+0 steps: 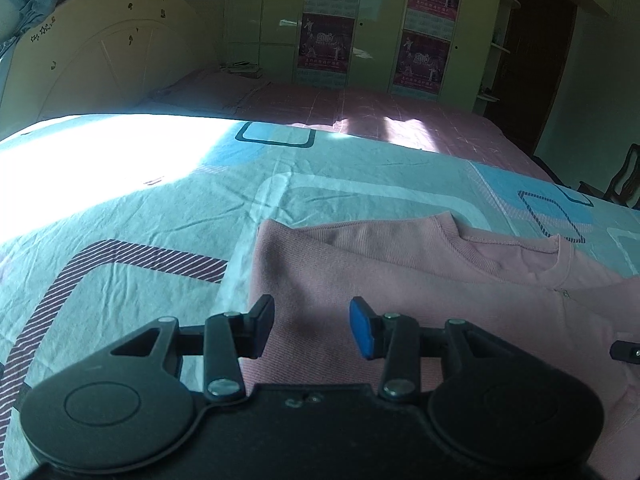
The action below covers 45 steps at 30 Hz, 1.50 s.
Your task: Fold small clothes
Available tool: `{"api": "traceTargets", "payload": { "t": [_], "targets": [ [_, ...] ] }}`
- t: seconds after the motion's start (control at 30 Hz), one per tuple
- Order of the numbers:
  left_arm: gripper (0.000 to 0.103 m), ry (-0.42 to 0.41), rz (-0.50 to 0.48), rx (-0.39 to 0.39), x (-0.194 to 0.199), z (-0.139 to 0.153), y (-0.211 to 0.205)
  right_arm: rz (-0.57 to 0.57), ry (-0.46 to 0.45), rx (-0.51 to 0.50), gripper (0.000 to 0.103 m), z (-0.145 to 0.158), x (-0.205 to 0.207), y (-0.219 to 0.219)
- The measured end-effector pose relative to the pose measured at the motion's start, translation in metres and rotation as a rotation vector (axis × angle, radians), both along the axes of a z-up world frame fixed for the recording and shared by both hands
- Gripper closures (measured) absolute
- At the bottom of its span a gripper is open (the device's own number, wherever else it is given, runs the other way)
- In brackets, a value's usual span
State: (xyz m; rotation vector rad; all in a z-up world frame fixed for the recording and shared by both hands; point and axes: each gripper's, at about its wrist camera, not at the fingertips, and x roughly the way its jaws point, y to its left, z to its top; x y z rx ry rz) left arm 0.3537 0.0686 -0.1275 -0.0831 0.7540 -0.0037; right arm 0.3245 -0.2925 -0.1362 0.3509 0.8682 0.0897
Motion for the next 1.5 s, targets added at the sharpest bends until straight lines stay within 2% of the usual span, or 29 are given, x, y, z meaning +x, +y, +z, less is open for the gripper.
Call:
{"api": "traceTargets", "payload": {
  "t": [0.13,0.2,0.27,0.33,0.43,0.5,0.53,0.57,0.63,0.7,0.73,0.83,0.93,1.13,1.23,1.27,1.33,1.5],
  "targets": [
    [0.062,0.006,-0.019,-0.004,-0.008,-0.001,-0.007,-0.009,-0.046,-0.017,0.098,0.008,-0.005,0.001],
    [0.062,0.006,-0.024,-0.003,-0.011,-0.003,-0.010,-0.024,-0.101,-0.061,0.101,0.018,-0.010,0.001],
    [0.062,0.015,-0.032,0.007,-0.014,-0.007,-0.012,-0.028,-0.096,-0.110,0.103,0.019,-0.008,0.001],
    [0.062,0.040,-0.029,0.011,-0.014,-0.014,-0.012,0.004,-0.039,-0.066,0.103,0.012,-0.004,-0.003],
    [0.062,0.045,-0.021,0.005,-0.018,-0.016,-0.010,-0.012,-0.050,-0.008,0.102,0.016,-0.015,-0.012],
    [0.062,0.043,-0.027,0.011,-0.020,-0.015,-0.011,-0.010,-0.045,0.016,0.084,0.018,-0.021,-0.015],
    [0.062,0.041,-0.026,0.008,-0.021,-0.014,-0.011,-0.018,-0.045,0.012,0.055,0.018,-0.025,-0.016],
    [0.062,0.041,-0.024,0.004,-0.021,-0.013,-0.010,-0.030,-0.051,0.004,0.041,0.018,-0.029,-0.016],
    [0.062,0.040,-0.024,-0.004,-0.024,-0.011,-0.011,-0.019,-0.042,0.008,0.041,0.016,-0.035,-0.015],
    [0.062,0.040,-0.028,-0.003,-0.026,-0.011,-0.012,-0.005,-0.012,0.000,0.047,0.011,-0.038,-0.010],
    [0.062,0.038,-0.030,-0.002,-0.029,-0.010,-0.012,0.004,0.001,-0.002,0.059,0.008,-0.039,-0.007],
    [0.062,0.036,-0.032,-0.011,-0.040,-0.009,-0.011,0.011,0.008,-0.009,0.070,0.005,-0.042,-0.001],
    [0.062,0.033,-0.042,0.006,-0.053,-0.010,-0.009,0.034,0.010,0.000,0.094,0.006,-0.043,0.003],
    [0.060,0.050,-0.045,0.020,-0.065,-0.021,-0.008,0.044,-0.047,-0.042,0.098,0.014,-0.050,0.013],
    [0.060,0.046,-0.044,0.031,-0.066,-0.022,-0.011,0.038,-0.094,-0.141,0.098,0.022,-0.052,0.017],
    [0.060,0.047,-0.043,0.033,-0.066,-0.023,-0.012,0.051,-0.065,-0.161,0.098,0.017,-0.048,0.018],
    [0.060,0.050,-0.040,0.034,-0.064,-0.024,-0.012,0.067,-0.005,-0.142,0.098,0.005,-0.043,0.016],
    [0.060,0.057,-0.044,0.018,-0.070,-0.017,-0.010,0.028,-0.060,-0.089,0.097,0.019,-0.055,0.005]
  ]
}}
